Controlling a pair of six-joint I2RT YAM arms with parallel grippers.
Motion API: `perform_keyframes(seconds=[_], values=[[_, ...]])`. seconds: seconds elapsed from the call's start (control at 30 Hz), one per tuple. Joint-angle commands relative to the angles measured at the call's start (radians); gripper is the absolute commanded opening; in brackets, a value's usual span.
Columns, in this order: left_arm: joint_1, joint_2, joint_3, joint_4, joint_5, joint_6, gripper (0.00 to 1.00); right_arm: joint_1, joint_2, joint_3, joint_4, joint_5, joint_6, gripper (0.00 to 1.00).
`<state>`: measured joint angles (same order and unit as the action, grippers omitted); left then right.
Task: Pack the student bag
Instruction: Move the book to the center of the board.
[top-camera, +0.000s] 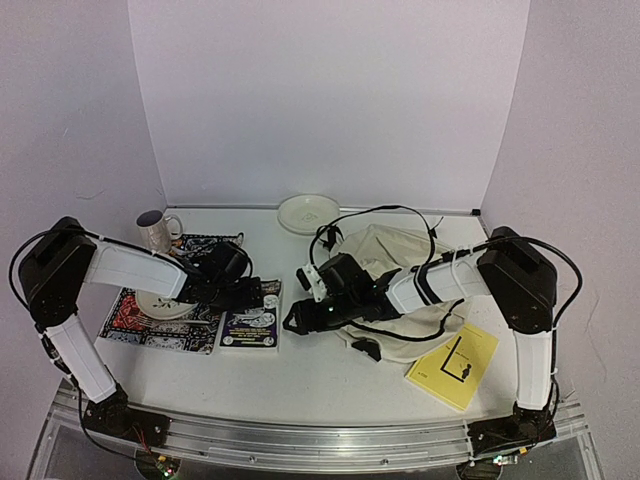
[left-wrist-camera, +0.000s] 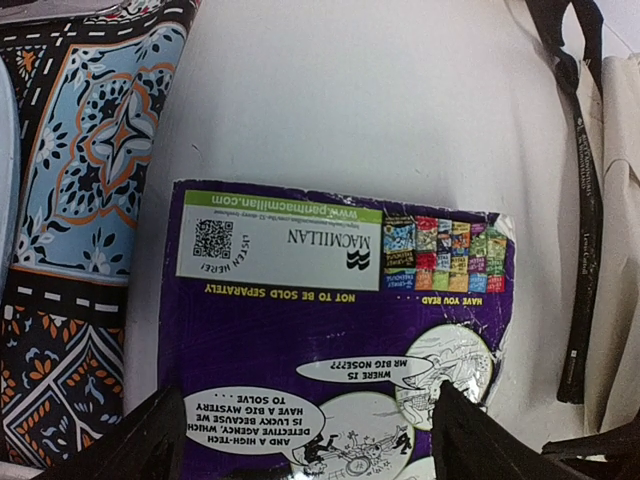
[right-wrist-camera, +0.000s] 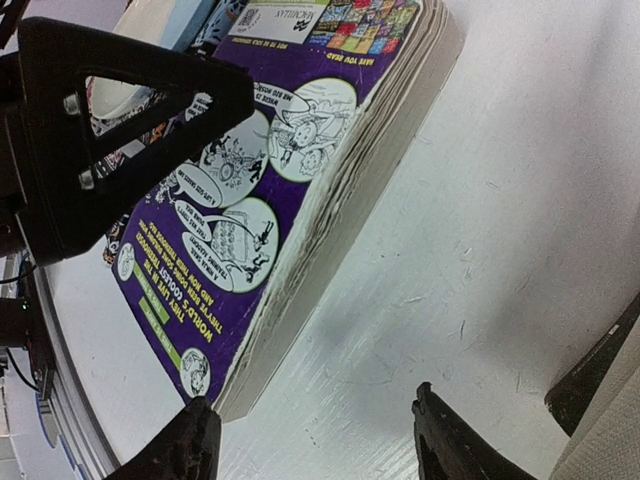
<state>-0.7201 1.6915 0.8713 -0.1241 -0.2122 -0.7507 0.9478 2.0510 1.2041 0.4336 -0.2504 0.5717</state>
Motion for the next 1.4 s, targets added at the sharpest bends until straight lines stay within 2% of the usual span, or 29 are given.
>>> perform_keyframes(seconds=[0.0,0.23,0.43,0.63,0.8,1.23,1.37], values=[[-0.022,0.047,0.01,-0.053,0.083,0.006,0.86,-0.003,-0.026,0.035,-0.032,-0.006,0.008,0.66],[-0.16,0.009,0.002,-0.051,0.156,-0.105,0.86,-0.003,-0.039,0.027,-0.03,0.023,0.03,0.68],[-0.161,-0.131,-0.003,-0.09,0.049,-0.113,0.88,-0.006,-0.044,0.004,-0.039,0.072,0.069,0.68],[-0.141,-0.17,-0.012,-0.145,0.003,-0.125,0.9,-0.012,-0.068,-0.021,-0.11,0.162,0.07,0.69],[-0.114,-0.126,-0.049,-0.114,0.054,-0.14,0.9,-0.014,-0.034,0.004,-0.111,0.086,0.059,0.67],[-0.103,-0.026,-0.12,0.125,0.278,-0.202,0.85,-0.014,0.081,0.075,-0.109,0.015,0.081,0.64],[-0.103,-0.047,-0.14,0.196,0.327,-0.23,0.83,-0.014,0.101,0.085,-0.079,-0.048,0.082,0.62]])
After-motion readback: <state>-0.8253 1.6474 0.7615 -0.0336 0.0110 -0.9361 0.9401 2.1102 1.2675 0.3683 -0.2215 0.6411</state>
